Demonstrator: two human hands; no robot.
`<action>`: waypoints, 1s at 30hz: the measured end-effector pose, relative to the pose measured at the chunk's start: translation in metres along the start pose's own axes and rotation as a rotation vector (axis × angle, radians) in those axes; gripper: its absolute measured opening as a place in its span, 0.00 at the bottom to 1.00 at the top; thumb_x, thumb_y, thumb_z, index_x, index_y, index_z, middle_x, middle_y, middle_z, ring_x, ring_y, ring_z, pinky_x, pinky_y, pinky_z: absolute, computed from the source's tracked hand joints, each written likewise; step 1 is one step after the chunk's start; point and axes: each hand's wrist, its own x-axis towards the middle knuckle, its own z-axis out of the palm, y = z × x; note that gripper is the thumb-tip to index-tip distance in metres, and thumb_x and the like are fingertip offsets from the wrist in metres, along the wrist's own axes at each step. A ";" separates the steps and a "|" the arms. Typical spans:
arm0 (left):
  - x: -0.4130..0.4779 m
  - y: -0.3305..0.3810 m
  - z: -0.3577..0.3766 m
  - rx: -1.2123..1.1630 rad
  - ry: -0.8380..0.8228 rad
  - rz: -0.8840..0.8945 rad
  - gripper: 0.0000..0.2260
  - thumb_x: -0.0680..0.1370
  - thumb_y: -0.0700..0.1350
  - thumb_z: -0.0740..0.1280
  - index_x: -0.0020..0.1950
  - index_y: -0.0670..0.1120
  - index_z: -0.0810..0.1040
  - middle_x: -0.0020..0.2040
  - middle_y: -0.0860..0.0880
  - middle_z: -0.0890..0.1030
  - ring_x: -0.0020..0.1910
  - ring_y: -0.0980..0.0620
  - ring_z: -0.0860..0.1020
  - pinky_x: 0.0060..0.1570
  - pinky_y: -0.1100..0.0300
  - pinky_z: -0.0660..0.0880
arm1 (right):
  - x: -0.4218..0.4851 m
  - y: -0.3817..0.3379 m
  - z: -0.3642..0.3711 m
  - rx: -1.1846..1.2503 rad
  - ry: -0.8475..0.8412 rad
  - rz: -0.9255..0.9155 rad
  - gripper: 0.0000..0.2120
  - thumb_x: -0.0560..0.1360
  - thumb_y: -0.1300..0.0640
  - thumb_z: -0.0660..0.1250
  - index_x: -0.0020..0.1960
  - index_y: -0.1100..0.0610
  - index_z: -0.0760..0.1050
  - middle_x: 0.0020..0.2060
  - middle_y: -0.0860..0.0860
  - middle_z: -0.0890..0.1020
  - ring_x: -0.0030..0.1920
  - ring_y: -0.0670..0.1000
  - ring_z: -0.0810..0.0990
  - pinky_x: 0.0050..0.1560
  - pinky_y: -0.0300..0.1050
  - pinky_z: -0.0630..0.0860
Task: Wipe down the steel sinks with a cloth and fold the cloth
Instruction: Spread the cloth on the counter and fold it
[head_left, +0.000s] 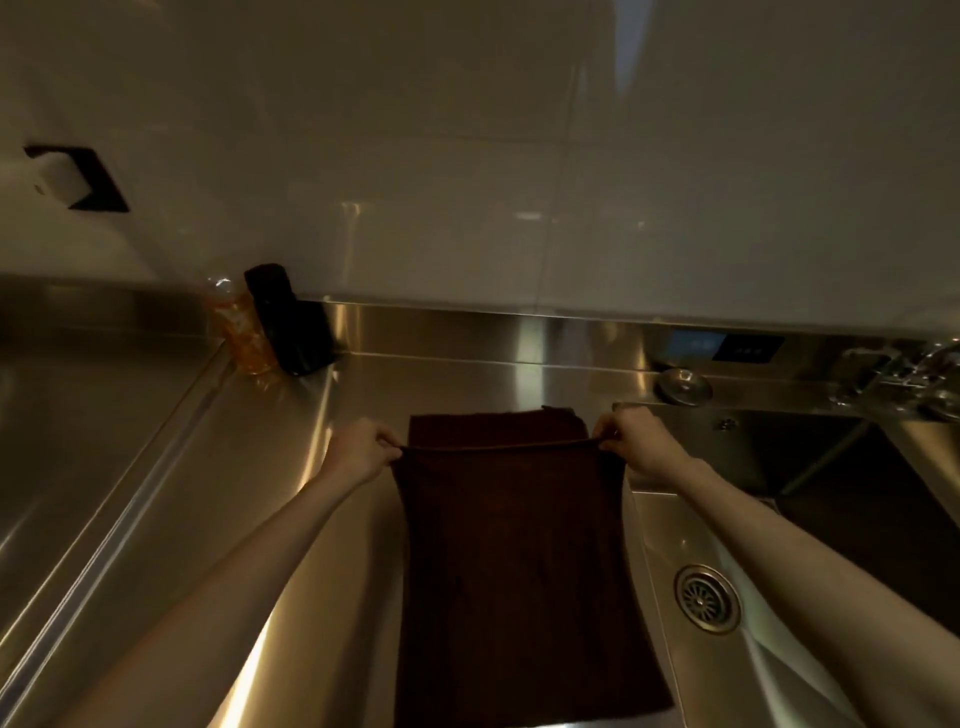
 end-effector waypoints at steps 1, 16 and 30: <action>0.013 -0.001 0.003 -0.008 0.018 -0.009 0.05 0.74 0.38 0.70 0.48 0.41 0.83 0.46 0.43 0.83 0.48 0.47 0.79 0.43 0.61 0.69 | 0.013 0.003 0.003 0.004 0.010 0.018 0.07 0.75 0.64 0.66 0.49 0.56 0.79 0.46 0.53 0.81 0.48 0.51 0.79 0.50 0.47 0.76; 0.131 -0.025 0.056 0.340 0.099 0.033 0.08 0.77 0.41 0.64 0.53 0.44 0.81 0.52 0.41 0.81 0.54 0.41 0.77 0.49 0.53 0.72 | 0.126 0.013 0.044 -0.267 -0.025 0.132 0.11 0.77 0.60 0.62 0.57 0.56 0.76 0.55 0.57 0.78 0.55 0.59 0.77 0.49 0.50 0.75; -0.119 -0.070 0.106 0.108 -0.165 0.743 0.07 0.74 0.53 0.62 0.46 0.52 0.77 0.45 0.56 0.74 0.46 0.59 0.70 0.42 0.67 0.67 | -0.110 0.005 0.095 0.005 -0.159 -0.442 0.10 0.71 0.42 0.61 0.46 0.47 0.74 0.44 0.46 0.76 0.43 0.45 0.75 0.40 0.35 0.69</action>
